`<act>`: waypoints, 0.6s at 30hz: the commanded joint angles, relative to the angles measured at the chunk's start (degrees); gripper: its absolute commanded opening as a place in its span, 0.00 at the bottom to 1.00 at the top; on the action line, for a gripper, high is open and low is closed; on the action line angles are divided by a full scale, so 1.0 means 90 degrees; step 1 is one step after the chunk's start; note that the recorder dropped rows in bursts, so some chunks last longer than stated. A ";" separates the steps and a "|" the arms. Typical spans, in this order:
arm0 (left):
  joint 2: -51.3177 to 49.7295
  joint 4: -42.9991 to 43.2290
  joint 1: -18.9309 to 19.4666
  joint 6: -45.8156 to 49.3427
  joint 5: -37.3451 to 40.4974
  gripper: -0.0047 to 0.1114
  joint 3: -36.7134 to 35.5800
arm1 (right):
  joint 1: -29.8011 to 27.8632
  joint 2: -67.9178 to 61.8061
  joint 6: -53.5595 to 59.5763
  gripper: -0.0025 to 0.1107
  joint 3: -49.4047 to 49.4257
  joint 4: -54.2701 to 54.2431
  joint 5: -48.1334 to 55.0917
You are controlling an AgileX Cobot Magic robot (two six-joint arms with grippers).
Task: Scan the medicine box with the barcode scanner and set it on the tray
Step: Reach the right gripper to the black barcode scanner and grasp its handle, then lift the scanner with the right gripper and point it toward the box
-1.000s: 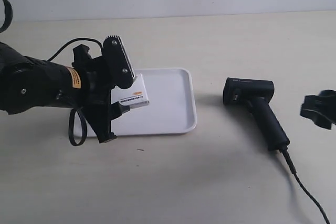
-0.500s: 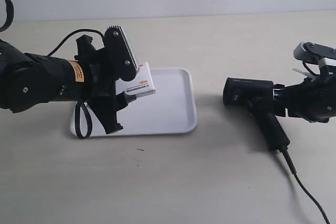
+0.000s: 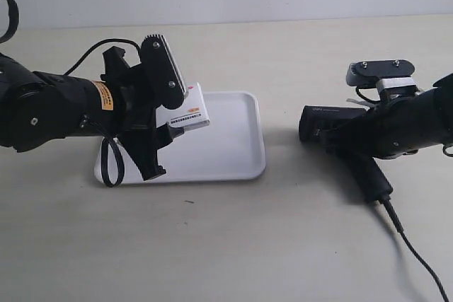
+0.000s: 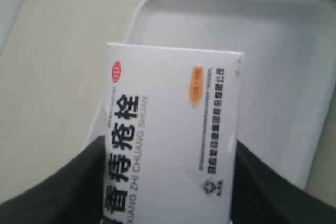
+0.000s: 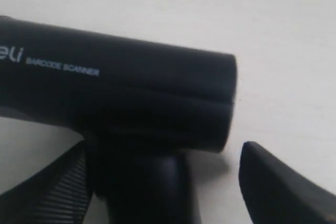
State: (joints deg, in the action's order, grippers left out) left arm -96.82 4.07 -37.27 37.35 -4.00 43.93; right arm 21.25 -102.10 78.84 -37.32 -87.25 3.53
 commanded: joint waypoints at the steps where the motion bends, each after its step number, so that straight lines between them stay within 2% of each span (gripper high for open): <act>1: 0.0013 -0.0005 0.0021 -0.0014 -0.0058 0.04 0.0041 | 0.0032 -0.0073 0.0062 0.45 -0.0211 0.0034 -0.0151; 2: 0.0013 -0.0005 0.0021 -0.0014 -0.0058 0.04 0.0041 | 0.0032 -0.0073 0.0062 0.38 -0.0217 0.0034 -0.0186; 4: 0.0013 -0.0005 0.0021 -0.0014 -0.0067 0.04 0.0041 | 0.0032 -0.0012 0.0062 0.17 -0.0217 0.0086 -0.0118; 6: 0.0013 -0.0005 0.0021 -0.0014 -0.0161 0.04 0.0041 | 0.0032 0.0311 0.0074 0.04 -0.0217 0.0280 0.0351; 12: 0.0013 0.0159 0.0550 -0.0014 -0.0195 0.04 0.0041 | 0.0078 0.1035 0.0074 0.02 -0.0187 0.1470 0.0942; 18: 0.0013 0.0213 0.0580 -0.0060 -0.0099 0.04 0.0041 | 0.0078 0.1014 0.0440 0.02 -0.0214 0.1554 0.0713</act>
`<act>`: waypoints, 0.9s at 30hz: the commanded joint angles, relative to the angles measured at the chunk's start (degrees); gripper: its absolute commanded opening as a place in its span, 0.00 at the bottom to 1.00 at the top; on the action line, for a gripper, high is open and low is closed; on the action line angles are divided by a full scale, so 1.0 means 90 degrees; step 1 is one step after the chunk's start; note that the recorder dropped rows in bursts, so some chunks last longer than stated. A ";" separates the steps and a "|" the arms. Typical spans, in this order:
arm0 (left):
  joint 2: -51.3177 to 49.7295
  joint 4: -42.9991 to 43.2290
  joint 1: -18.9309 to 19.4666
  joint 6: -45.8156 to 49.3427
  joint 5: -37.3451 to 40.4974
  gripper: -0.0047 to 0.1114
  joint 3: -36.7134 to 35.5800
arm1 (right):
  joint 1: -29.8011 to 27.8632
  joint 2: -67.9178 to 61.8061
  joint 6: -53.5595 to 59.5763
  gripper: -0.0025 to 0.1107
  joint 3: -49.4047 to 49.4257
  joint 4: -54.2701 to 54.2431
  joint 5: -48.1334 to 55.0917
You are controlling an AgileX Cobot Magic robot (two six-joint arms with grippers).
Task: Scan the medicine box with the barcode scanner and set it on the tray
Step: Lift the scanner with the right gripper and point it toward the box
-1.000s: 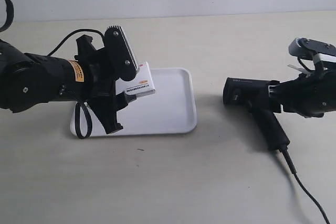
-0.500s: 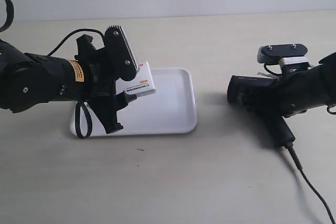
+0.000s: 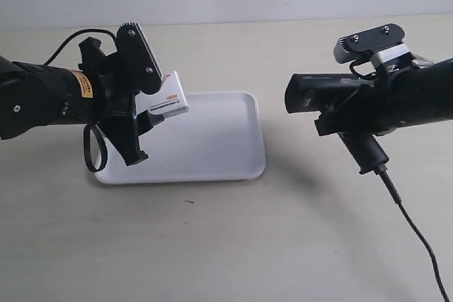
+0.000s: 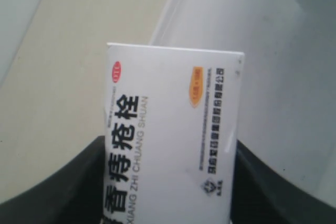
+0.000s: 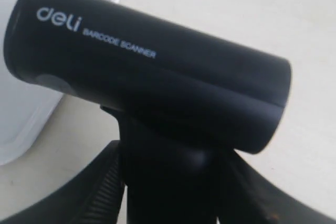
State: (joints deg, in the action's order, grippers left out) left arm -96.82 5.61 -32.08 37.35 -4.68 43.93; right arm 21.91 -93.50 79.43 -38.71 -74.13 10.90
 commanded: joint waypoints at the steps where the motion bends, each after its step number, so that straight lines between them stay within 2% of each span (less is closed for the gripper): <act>1: 0.0013 0.0043 0.0003 -0.0060 0.0006 0.04 0.0041 | 0.0004 0.0058 0.0470 0.02 -0.0059 0.0096 -0.0209; 5: 0.0013 0.0111 -0.0074 -0.0223 0.0064 0.04 0.0041 | 0.0004 -0.0039 0.0503 0.02 -0.0123 0.0096 -0.0730; 11: 0.0013 0.0160 -0.0577 -0.0175 0.0227 0.04 0.0041 | 0.0004 -0.0424 0.0695 0.02 -0.0520 0.0096 -0.0710; 27: 0.0013 0.0183 -0.0577 -0.0175 0.0131 0.04 0.0041 | 0.0004 -0.0493 0.1010 0.02 -0.0583 0.0138 -0.1163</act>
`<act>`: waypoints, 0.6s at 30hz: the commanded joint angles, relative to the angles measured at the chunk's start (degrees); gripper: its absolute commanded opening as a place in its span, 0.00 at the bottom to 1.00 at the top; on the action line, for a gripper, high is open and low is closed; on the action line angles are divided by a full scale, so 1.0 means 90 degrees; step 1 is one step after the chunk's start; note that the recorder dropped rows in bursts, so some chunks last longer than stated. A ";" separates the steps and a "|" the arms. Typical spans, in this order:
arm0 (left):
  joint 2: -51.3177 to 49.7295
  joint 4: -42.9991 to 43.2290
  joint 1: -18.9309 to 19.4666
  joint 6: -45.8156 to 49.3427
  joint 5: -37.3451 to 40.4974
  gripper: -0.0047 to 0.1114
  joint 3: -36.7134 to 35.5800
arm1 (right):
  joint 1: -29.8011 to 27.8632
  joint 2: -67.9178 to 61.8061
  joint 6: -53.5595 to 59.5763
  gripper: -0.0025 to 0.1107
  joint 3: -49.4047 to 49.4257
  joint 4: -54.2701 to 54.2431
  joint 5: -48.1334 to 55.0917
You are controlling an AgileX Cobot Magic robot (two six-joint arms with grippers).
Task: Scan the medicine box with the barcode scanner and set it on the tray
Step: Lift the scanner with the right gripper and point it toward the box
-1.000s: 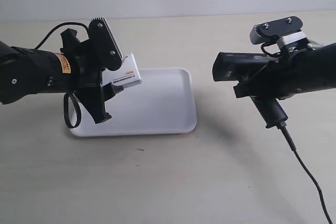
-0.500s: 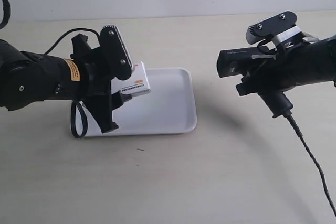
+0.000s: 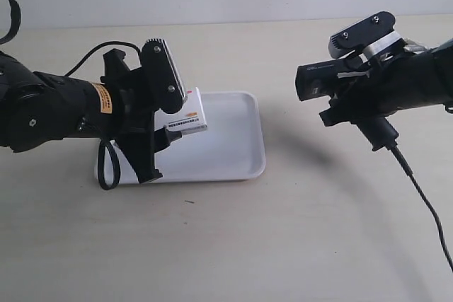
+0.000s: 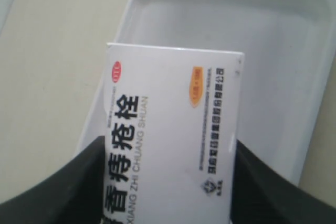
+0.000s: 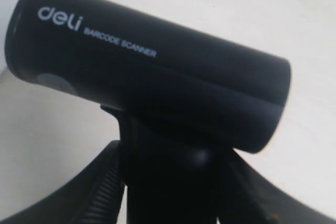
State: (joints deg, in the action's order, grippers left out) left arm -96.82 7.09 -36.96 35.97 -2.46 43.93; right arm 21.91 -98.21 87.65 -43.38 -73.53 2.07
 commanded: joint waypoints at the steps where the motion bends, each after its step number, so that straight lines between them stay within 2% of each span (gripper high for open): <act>1: 0.0013 0.0018 -0.0034 -0.0021 -0.0153 0.04 0.0041 | 0.0015 0.0030 0.0097 0.02 -0.0065 0.0072 -0.0071; 7: -0.0035 0.0018 -0.0010 -0.0054 -0.0303 0.04 0.0041 | 0.0394 0.0313 0.0170 0.02 -0.0004 0.0072 -0.0230; 12: -0.0209 0.0018 0.0250 -0.0085 -0.0307 0.04 0.0072 | 0.0756 0.0681 0.0266 0.02 0.0276 0.0047 -0.0889; 18: -0.0197 0.0018 0.0235 -0.0146 -0.0307 0.04 0.0072 | 0.0747 0.0502 0.0255 0.02 0.0305 0.0047 -0.1111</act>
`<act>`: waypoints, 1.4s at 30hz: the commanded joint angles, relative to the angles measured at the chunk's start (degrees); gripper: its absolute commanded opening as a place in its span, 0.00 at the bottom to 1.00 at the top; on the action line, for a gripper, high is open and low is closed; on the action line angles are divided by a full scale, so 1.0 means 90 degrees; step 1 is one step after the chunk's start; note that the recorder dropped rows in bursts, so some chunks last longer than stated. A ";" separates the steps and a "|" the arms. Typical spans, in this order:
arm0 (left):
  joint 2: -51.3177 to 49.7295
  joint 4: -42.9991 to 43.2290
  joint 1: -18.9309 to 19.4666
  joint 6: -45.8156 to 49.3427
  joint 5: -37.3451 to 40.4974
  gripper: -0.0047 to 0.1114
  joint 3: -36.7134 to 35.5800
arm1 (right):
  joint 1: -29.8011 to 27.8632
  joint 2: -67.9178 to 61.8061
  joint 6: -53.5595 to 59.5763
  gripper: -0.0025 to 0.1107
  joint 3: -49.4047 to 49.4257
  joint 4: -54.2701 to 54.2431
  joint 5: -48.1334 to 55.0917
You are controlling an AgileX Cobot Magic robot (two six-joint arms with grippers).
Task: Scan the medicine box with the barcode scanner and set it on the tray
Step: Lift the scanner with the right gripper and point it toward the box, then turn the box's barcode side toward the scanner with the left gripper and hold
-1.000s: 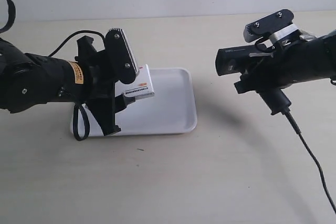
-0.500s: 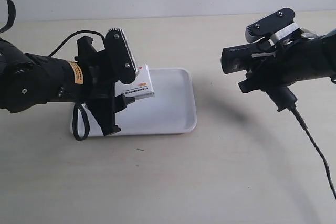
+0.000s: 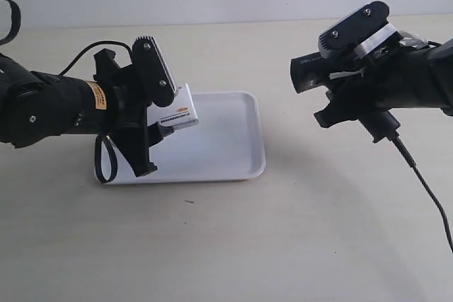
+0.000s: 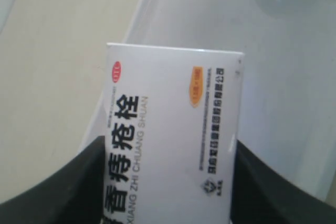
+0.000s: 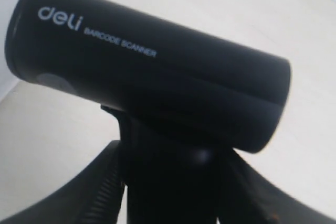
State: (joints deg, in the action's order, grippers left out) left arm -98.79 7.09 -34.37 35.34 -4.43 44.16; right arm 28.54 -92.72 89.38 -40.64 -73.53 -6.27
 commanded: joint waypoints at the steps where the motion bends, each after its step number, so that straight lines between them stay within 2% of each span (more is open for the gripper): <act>1: 0.0035 0.0018 -0.0115 -0.0076 -0.0088 0.04 0.0046 | 0.0011 -0.0165 0.0063 0.02 -0.0024 0.0047 -0.0154; 5: 0.0157 0.0417 -0.0608 -0.0076 -0.0166 0.04 0.0046 | 0.0011 -0.0321 -0.0501 0.02 -0.0069 -0.0049 0.0231; 7: 0.0157 0.0545 -0.0757 -0.0076 -0.0228 0.04 0.0046 | 0.0011 -0.0291 -0.0648 0.02 -0.0069 -0.0049 0.0696; 9: 0.0157 0.0703 -0.0820 -0.0076 -0.0296 0.04 0.0046 | 0.0011 -0.0291 -0.0955 0.02 -0.0030 -0.0066 0.0696; 12: 0.0157 0.1130 -0.0820 -0.0076 -0.0364 0.04 0.0046 | 0.0011 -0.0291 -0.1006 0.02 0.0082 -0.0145 0.0646; 22: 0.0076 0.1178 -0.0820 -0.0076 -0.0387 0.04 0.0046 | 0.0011 -0.0291 -0.1454 0.02 0.0367 -0.0313 0.0764; 27: -0.0332 0.1696 -0.0807 -0.0076 -0.0564 0.04 0.0046 | 0.0011 -0.0291 -0.1621 0.02 0.0598 -0.0288 0.0791; 36: -0.0444 0.1821 -0.0188 -0.0307 -0.0738 0.04 0.0046 | 0.0011 -0.0135 -0.1552 0.02 0.0701 -0.0257 0.0867; 42: -0.0444 0.1905 -0.0132 -0.0330 -0.0724 0.04 0.0046 | 0.0011 0.0078 -0.1281 0.02 0.0733 -0.0268 0.0644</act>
State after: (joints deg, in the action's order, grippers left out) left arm -102.90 23.84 -35.75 32.98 -9.78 44.33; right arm 28.61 -92.94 76.35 -34.18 -76.11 0.00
